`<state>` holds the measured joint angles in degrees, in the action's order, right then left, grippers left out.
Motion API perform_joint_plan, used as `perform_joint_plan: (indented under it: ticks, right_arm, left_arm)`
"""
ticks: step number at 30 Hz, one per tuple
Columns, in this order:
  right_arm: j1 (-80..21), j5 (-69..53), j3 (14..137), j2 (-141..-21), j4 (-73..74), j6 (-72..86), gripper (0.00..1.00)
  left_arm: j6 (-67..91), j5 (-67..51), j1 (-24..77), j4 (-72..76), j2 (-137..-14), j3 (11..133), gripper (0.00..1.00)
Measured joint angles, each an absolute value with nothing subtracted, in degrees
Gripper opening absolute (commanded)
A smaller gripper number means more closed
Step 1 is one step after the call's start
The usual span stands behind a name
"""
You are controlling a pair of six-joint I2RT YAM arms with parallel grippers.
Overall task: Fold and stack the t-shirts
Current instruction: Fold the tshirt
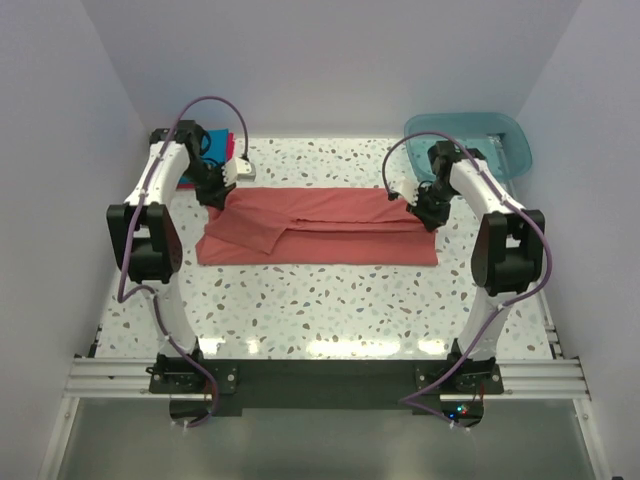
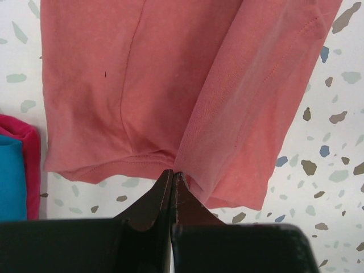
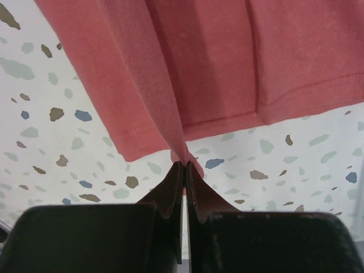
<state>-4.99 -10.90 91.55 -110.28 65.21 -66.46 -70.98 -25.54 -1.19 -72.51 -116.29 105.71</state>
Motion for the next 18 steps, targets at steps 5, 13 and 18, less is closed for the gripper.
perform_joint_plan:
  ticks: [5,13,18]
  right_arm:
    - [-4.69,-10.04,92.2,-111.5,65.21,-66.74,0.0]
    - [-4.54,-9.98,92.84,-113.1,65.12,-66.74,0.0]
    - [-4.54,-9.78,93.89,-115.28,64.9,-66.7,0.0]
  left_arm:
    - [-70.06,-25.39,-0.71,-71.77,-118.8,106.54,0.0]
    - [-69.63,-25.1,-0.56,-70.81,-121.25,109.01,0.0]
    - [-69.63,-24.62,-0.56,-70.37,-122.32,109.32,0.0]
